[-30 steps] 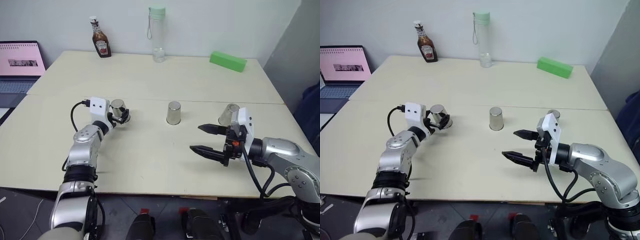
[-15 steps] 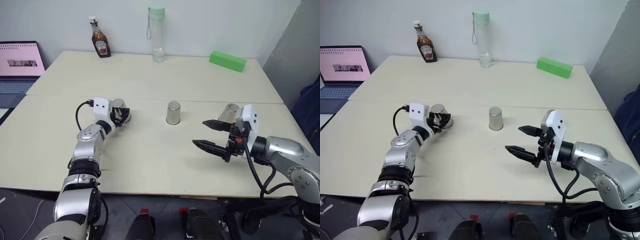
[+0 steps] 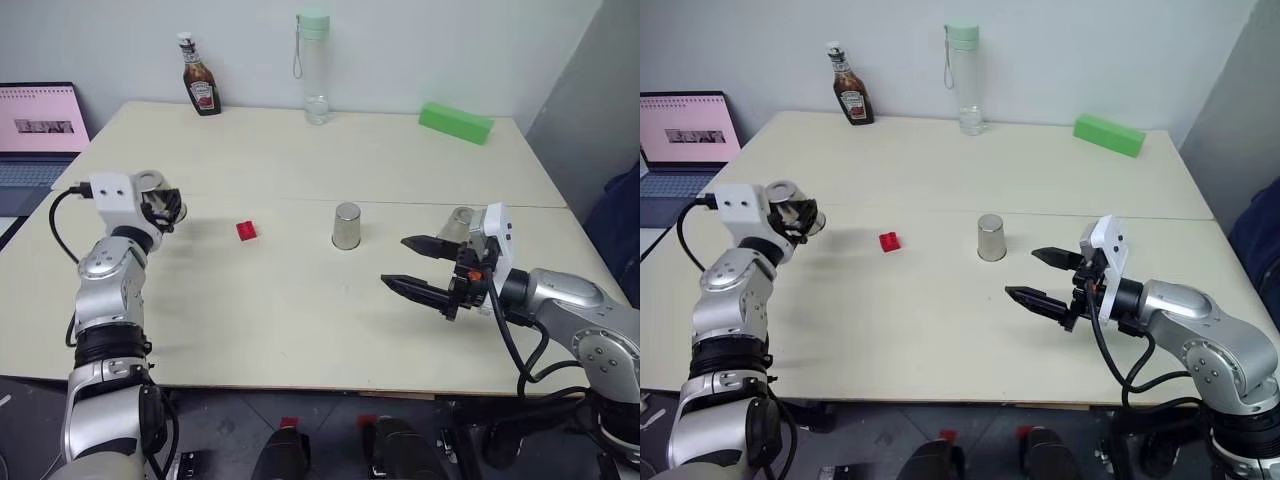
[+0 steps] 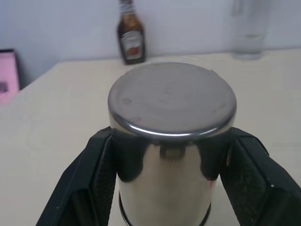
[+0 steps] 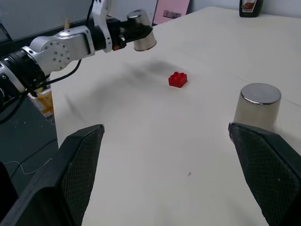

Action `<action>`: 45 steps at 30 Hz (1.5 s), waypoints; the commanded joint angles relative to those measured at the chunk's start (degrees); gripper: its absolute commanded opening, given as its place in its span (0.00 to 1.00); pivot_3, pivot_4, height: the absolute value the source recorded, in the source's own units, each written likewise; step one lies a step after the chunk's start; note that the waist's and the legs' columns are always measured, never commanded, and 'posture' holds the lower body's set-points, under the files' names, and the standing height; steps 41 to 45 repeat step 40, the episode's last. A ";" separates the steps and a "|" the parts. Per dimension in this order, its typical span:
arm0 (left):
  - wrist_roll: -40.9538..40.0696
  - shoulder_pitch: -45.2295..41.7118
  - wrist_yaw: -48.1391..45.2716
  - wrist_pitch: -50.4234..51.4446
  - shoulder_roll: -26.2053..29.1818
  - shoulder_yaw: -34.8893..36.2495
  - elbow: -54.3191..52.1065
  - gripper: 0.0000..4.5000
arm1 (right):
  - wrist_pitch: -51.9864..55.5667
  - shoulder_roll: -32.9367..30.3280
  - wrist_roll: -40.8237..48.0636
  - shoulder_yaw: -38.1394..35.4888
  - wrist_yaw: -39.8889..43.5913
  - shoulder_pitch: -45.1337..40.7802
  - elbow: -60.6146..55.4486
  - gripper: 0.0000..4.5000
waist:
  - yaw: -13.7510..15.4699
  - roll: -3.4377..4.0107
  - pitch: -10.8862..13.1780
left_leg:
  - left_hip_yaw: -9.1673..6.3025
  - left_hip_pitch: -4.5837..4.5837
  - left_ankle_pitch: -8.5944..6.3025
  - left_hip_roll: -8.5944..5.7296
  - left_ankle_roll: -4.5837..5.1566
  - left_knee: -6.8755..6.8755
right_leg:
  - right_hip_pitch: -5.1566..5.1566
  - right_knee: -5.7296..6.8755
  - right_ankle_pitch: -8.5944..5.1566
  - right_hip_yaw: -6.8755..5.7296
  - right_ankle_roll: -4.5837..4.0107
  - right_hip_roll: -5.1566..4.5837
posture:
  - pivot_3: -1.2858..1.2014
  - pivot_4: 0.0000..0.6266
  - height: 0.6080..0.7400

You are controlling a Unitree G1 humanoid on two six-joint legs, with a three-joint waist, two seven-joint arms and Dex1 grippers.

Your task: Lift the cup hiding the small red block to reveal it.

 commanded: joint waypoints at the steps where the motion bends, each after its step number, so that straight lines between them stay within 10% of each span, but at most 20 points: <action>1: -1.34 -0.41 -2.21 -3.93 -0.55 1.27 4.23 0.61 | -0.85 0.18 -0.21 -0.54 -0.04 -0.89 -0.37 1.00 | 0.32 -0.04 -0.02 | -0.01 -0.01 0.00 0.00 0.00 0.02 | 0.01 0.00 0.00 -0.03 0.01 -0.01 | 0.52 0.24 1.00; 10: 1.19 -9.26 -5.26 -11.28 -1.57 -1.50 20.51 0.61 | -0.65 0.25 -0.43 0.32 -0.39 -1.49 -0.17 1.00 | 1.32 -0.10 -0.02 | -0.03 -0.10 0.00 -0.04 0.00 0.05 | -0.01 -0.06 0.07 -0.09 -0.09 -0.04 | 0.52 0.24 1.00; 18: 3.11 -9.86 -5.16 -13.48 -0.99 -3.12 27.02 0.99 | -0.94 0.47 -0.81 0.39 -0.83 -1.19 -0.69 1.00 | 0.91 -0.10 -0.02 | -0.03 -0.10 -0.01 -0.01 0.01 -0.02 | -0.06 -0.04 0.11 -0.11 -0.17 -0.03 | 0.52 0.24 1.00; 22: 2.53 -8.52 -5.30 -12.59 0.46 -2.53 24.33 0.99 | -0.91 0.84 -0.84 0.38 -1.12 -1.20 -0.94 1.00 | 0.98 -0.10 -0.02 | -0.04 -0.10 -0.01 -0.01 0.01 -0.01 | -0.05 -0.03 0.11 -0.12 -0.17 -0.03 | 0.52 0.24 1.00; 34: -9.65 24.36 -10.87 21.77 6.34 0.70 -35.91 0.99 | -0.27 -0.76 0.42 -1.64 -0.30 1.08 -2.26 1.00 | -0.08 -0.11 -0.02 | -0.08 -0.08 -0.03 0.01 -0.04 -0.08 | -0.07 -0.01 0.13 -0.11 -0.21 -0.20 | 0.52 0.24 1.00; 45: -19.03 30.81 -20.41 35.52 16.42 4.30 -50.16 0.99 | -0.88 -2.08 0.33 -2.14 1.33 1.29 -0.31 1.00 | 0.11 -0.04 0.02 | 0.10 0.10 0.02 0.07 -0.04 -0.01 | 0.09 -0.01 -0.11 -0.21 0.02 -0.23 | 0.52 0.24 1.00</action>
